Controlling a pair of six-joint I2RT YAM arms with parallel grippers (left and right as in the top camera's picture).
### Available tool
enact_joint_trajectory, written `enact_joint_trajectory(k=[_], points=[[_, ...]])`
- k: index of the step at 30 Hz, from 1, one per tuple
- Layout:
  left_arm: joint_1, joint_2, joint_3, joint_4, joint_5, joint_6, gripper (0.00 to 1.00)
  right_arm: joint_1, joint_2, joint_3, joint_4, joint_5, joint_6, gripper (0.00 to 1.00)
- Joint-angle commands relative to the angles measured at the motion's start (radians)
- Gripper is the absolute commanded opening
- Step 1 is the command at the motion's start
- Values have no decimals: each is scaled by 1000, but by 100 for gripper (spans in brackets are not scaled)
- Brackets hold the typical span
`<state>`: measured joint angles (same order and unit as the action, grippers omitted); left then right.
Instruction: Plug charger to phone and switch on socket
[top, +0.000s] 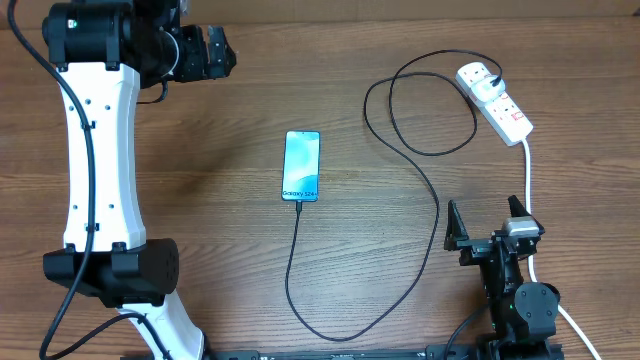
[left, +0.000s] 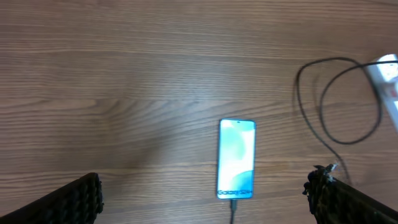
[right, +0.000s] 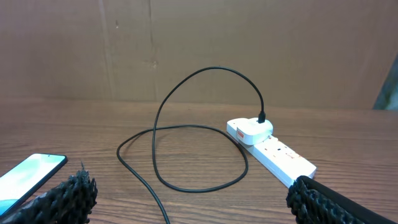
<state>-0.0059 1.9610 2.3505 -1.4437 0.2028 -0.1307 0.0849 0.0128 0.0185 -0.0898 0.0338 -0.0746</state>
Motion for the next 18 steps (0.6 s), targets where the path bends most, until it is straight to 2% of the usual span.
enact_joint_trajectory(k=[1,8,18], points=[[-1,-22,-12,4,-77,22,100,-5,-10,-10,7,1,-2,100],[-1,-245,-183,60,-132,22,100,-5,-10,-10,7,1,-2,100],[-1,-582,-734,217,-184,22,100,-5,-10,-10,7,1,-2,100]])
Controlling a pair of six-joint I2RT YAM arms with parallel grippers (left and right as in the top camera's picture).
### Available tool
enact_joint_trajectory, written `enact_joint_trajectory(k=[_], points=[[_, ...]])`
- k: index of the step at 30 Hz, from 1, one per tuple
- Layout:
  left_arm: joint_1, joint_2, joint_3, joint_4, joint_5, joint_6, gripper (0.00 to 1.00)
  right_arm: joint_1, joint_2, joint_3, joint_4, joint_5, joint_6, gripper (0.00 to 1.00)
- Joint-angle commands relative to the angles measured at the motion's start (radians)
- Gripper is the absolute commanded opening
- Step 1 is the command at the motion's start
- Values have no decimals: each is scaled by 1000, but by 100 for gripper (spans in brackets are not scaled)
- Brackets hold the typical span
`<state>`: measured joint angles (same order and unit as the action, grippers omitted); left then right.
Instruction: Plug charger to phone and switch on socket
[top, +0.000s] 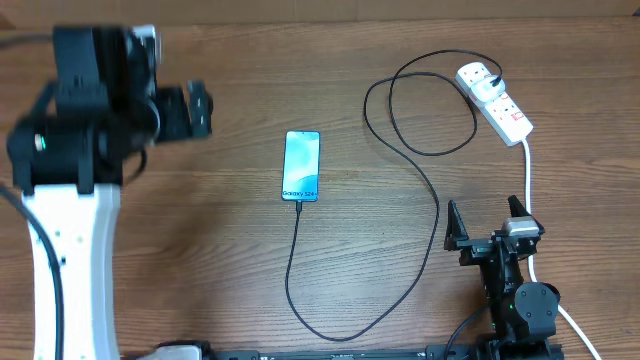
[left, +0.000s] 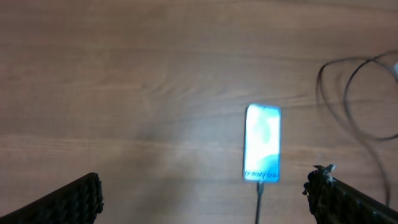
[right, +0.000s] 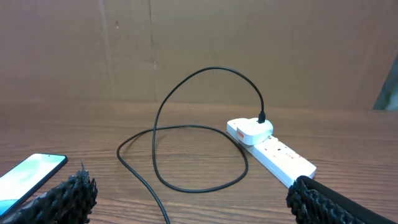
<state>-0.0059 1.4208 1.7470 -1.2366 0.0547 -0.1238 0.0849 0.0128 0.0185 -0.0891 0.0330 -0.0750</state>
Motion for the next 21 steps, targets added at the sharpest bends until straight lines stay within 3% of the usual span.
enact_joint_trajectory(k=[1,11,16,21], points=[[-1,-58,-158,8,-36,15,100,-5,-10,-10,6,2,-2,100],[0,-80,-248,-120,-73,11,100,-5,-10,-10,6,2,-2,100],[0,-131,-377,17,-61,-4,100,-5,-10,-10,6,2,-2,100],[0,-289,-596,253,-51,-36,100,-5,-10,-10,6,2,-2,100]])
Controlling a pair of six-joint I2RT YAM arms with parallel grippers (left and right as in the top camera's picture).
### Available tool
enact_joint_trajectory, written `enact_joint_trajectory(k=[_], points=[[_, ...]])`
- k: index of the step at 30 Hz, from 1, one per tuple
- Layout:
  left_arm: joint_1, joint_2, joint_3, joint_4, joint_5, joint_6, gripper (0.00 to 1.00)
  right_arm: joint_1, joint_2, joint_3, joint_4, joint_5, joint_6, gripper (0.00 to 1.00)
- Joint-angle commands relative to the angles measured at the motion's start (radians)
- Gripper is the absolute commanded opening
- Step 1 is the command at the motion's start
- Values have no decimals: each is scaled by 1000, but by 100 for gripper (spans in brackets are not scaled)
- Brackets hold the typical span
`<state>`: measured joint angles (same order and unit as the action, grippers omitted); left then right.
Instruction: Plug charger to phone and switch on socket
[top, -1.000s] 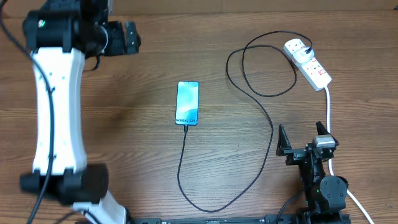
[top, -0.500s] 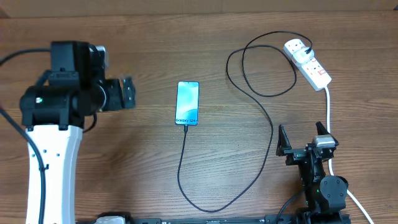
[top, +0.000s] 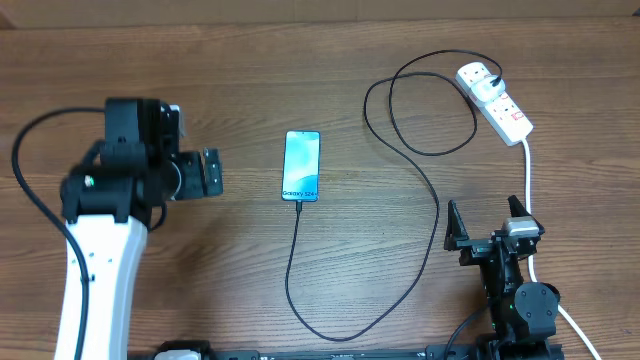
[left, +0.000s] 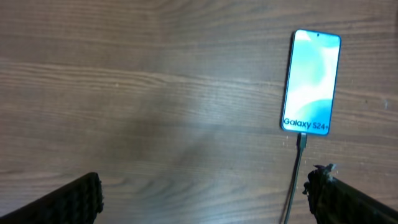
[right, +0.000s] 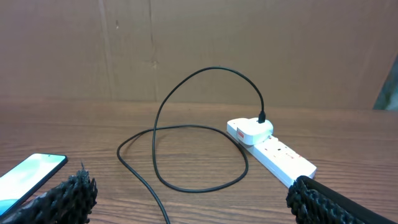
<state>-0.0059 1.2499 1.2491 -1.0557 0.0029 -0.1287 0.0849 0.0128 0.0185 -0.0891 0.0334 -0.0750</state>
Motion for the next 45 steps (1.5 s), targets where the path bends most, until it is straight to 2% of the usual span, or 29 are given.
enact_joint_trajectory(k=[1,7,14,19,26,35,40,45], points=[[0,-154,-134,101,0,-32,100,-5,-10,-10,6,2,-2,100],[0,-454,-306,134,-40,-24,100,-5,-10,-10,6,2,-2,100],[0,-703,-460,134,-36,68,100,-5,-10,-10,6,2,-2,100],[2,-768,-550,166,1,94,100,-5,-10,-10,6,1,-2,100],[2,-896,-704,418,121,151,100,-5,-10,-10,6,2,-2,100],[2,-1005,-800,469,140,158,100,-5,-10,-10,6,2,-2,100],[2,-1086,-874,499,140,217,100,-5,-10,-10,6,2,-2,100],[2,-1175,-964,603,135,219,100,-5,-10,-10,6,2,-2,100]])
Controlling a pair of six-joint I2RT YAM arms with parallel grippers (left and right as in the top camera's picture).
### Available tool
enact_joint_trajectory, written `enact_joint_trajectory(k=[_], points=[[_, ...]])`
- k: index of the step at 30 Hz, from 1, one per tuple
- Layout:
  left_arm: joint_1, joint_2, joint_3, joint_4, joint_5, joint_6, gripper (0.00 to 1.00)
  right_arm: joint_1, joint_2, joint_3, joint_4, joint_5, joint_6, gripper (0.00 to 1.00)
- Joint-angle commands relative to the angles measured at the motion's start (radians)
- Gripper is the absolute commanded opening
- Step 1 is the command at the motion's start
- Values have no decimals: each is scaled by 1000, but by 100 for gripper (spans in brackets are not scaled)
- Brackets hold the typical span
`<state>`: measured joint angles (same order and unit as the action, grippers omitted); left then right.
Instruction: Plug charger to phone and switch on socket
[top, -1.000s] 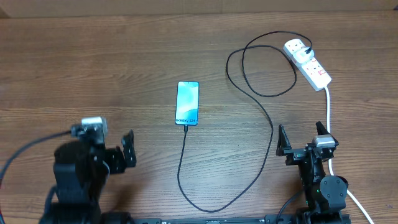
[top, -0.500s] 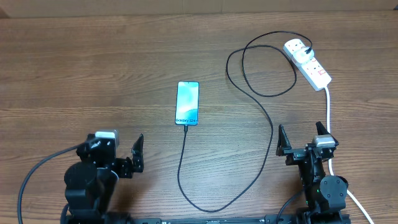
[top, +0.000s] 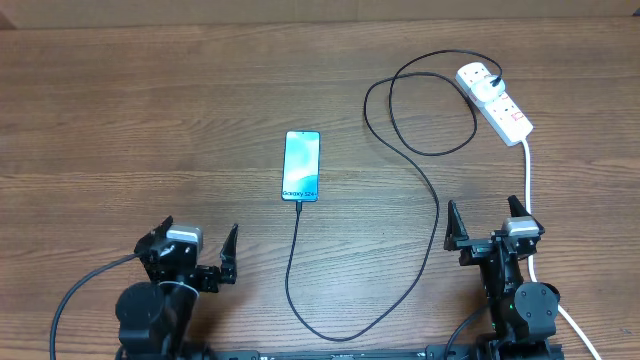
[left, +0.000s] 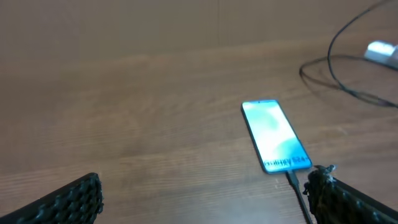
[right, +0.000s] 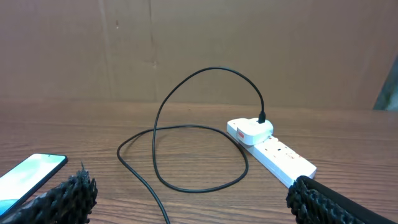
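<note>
A phone (top: 302, 165) with a lit blue screen lies face up mid-table, and the black cable (top: 300, 262) enters its near end. The cable loops right to a white charger plug (top: 473, 78) seated in a white socket strip (top: 505, 112). My left gripper (top: 196, 255) rests open at the front left, well short of the phone (left: 275, 143). At the front right, my right gripper (top: 486, 228) stands open, with the cable (right: 186, 134), plug (right: 249, 129) and strip (right: 283, 160) ahead of it. Whether the socket switch is on cannot be told.
The wooden table (top: 150, 90) fills the overhead view. A white lead (top: 527, 175) runs from the socket strip down past my right arm. A brown cardboard wall (right: 186, 43) stands behind the table.
My left arm has drawn back from mid-left of the table, level with the phone, to the front edge at the left. Its gripper is still open. Phone, cable and right arm have not moved.
My left arm was stretched to the far left corner, gripper open, with the cable plugged into the phone. Then it stood nearer, at mid-left beside the phone. Now it is folded at the front edge. My right arm stayed still throughout.
</note>
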<state>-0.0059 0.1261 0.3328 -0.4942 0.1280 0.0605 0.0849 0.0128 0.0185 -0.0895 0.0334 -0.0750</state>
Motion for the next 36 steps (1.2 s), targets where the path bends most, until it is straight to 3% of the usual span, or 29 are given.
enact_joint_trajectory(k=[1,5,10,18,25,36], points=[[2,-65,-68,66,10,30,100,-5,-10,-10,7,2,-2,100],[2,-113,-134,141,-18,27,100,-5,-10,-10,7,2,-2,100],[2,-123,-210,237,-169,-61,100,-5,-10,-10,7,2,-2,100],[2,-123,-325,467,-208,-72,100,-5,-10,-10,7,2,-2,100],[14,-123,-328,435,-339,-110,100,-5,-10,-10,7,1,-2,100],[24,-123,-328,432,-319,-55,100,-5,-10,-10,7,1,-2,100]])
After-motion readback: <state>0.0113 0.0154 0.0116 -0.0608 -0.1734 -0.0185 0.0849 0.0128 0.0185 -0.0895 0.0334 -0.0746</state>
